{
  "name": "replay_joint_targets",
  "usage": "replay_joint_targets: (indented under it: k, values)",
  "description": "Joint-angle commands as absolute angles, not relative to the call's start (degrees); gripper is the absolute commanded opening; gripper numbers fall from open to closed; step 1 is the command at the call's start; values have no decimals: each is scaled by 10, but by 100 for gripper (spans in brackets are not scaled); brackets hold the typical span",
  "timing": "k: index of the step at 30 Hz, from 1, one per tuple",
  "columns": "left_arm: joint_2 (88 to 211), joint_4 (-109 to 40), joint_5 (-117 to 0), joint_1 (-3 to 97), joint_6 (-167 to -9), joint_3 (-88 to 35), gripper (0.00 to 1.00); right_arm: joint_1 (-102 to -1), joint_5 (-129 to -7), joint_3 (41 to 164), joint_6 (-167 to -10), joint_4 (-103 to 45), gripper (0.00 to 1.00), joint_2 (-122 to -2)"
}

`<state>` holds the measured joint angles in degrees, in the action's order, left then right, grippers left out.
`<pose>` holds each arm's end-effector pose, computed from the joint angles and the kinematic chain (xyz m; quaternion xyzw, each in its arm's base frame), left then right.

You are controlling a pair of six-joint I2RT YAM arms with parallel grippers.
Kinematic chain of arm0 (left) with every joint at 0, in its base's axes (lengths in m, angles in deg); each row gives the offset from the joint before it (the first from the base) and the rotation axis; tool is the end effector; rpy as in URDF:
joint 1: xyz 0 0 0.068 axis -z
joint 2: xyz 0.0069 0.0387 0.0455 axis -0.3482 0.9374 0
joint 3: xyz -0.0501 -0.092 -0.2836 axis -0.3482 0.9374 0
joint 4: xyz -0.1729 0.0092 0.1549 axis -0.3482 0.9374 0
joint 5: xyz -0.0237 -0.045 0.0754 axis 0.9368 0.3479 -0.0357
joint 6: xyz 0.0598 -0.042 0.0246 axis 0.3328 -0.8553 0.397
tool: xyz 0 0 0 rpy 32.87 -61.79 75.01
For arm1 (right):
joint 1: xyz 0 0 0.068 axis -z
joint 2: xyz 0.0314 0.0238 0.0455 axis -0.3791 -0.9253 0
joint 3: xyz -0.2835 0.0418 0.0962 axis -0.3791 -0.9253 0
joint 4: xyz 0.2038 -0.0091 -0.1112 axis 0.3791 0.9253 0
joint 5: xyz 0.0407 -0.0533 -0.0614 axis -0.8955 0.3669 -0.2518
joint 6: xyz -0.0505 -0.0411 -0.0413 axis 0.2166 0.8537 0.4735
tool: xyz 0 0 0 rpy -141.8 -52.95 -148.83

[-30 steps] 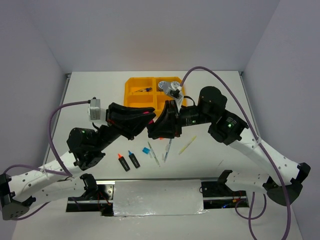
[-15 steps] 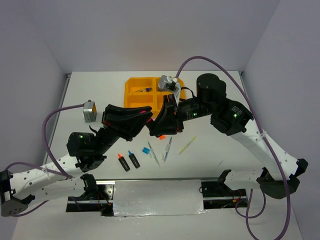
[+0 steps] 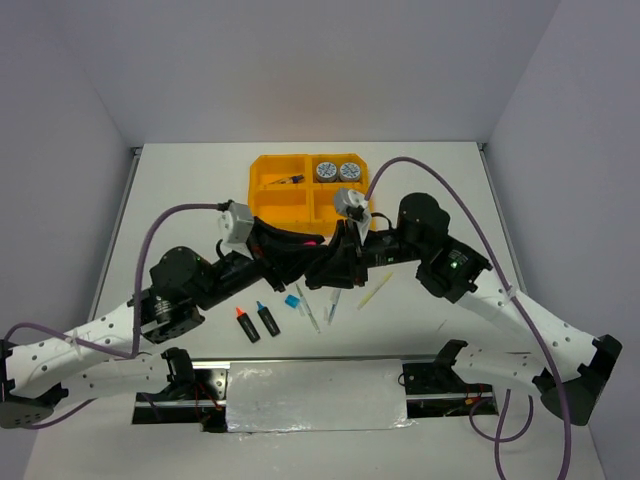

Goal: Sort the stationery into containers
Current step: Close the pen cap on the pen, then place the pen in the storage box.

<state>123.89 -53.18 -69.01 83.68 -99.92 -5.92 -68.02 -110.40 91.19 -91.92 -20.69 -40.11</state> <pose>0.0780 -0.1490 0.4598 0.1689 0.5244 -0.5672 0.6122 0.0985 0.1729 0.4384 -0.4751 0.5430 0.5623 0.4040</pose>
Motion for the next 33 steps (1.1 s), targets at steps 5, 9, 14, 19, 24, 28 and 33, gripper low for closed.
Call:
replay_joint_targets:
  k: [5,9,14,19,24,28,33]
  values:
    - [1270,-226,-755,859,-940,-137,68,-656,-962,839,-847,-406,0,-363]
    - [1273,-219,-858,859,-953,-199,99,-644,-951,798,-848,-421,0,-374]
    - [1292,-134,-1111,858,-1004,-291,99,-603,-930,786,-831,-393,0,-409]
    - [1290,24,-1228,832,-1066,-346,99,-525,-878,833,-746,-280,0,-480]
    - [1248,90,-1176,807,-1056,-270,99,-468,-833,955,-649,-137,0,-622]
    - [1214,93,-1146,801,-1043,-177,99,-455,-756,1024,-610,-94,0,-714]
    - [1213,139,-1180,801,-1075,-116,99,-455,-706,1115,-598,-48,0,-812]
